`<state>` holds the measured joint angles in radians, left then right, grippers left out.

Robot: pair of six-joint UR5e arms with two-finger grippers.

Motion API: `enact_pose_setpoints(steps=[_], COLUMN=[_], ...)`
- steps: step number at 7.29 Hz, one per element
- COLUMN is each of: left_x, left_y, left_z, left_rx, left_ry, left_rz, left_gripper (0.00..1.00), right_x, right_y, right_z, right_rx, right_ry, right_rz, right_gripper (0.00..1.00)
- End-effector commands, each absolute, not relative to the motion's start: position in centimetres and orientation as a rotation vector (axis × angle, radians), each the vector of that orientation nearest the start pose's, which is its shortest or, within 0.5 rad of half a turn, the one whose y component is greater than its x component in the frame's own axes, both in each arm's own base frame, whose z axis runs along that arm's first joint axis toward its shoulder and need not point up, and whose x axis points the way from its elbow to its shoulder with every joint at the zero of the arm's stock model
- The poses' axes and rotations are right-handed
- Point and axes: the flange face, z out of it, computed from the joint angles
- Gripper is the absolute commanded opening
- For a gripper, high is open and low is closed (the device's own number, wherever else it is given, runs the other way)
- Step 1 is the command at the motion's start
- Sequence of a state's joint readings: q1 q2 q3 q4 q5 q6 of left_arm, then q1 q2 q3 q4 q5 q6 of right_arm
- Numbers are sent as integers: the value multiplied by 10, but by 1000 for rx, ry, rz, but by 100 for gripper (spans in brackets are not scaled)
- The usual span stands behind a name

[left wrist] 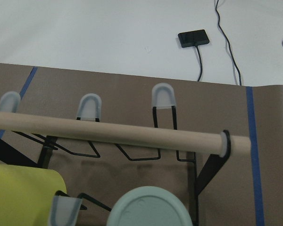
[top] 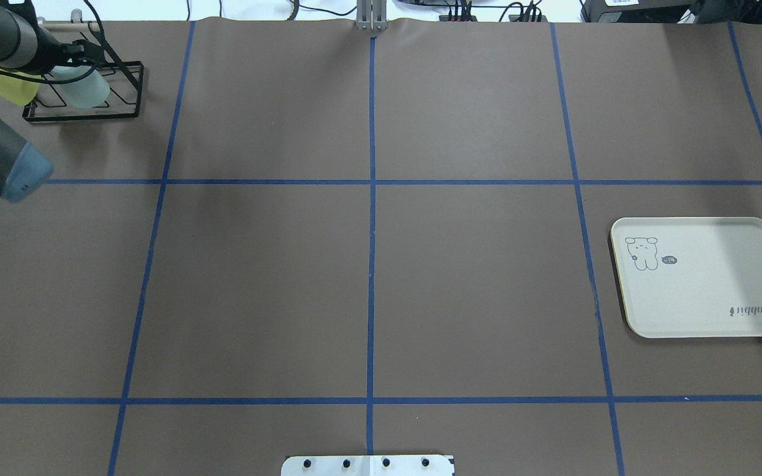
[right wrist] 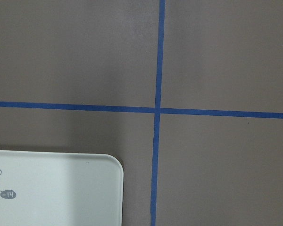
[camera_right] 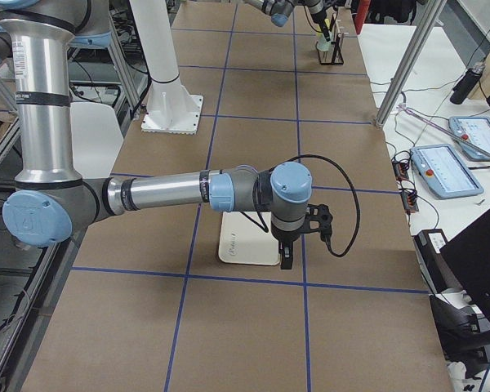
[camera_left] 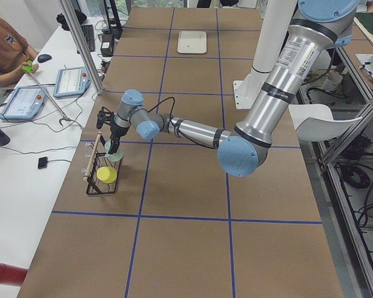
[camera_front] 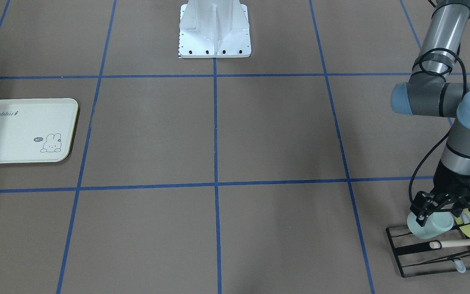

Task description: Left arm grabs green cup and hands to right arm on tray

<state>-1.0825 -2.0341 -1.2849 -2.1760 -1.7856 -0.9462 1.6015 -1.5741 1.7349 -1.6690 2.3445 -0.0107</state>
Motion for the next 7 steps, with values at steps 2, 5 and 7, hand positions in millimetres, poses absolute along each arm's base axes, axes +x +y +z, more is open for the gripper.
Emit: enact_pose_setpoints(steps=[2, 5, 7], left_x=[240, 235, 211], left_y=[-688, -683, -684], left_z=[471, 452, 430], left_rx=[464, 492, 532], left_ry=[678, 698, 712], left_rz=[-344, -338, -356], left_gripper=[79, 18, 14], right_x=[79, 78, 78], right_y=[-487, -487, -487], right_z=[590, 589, 589], right_rx=[74, 75, 75], right_ry=[-773, -775, -776], right_rz=[-5, -4, -4], right_gripper=[100, 100, 100])
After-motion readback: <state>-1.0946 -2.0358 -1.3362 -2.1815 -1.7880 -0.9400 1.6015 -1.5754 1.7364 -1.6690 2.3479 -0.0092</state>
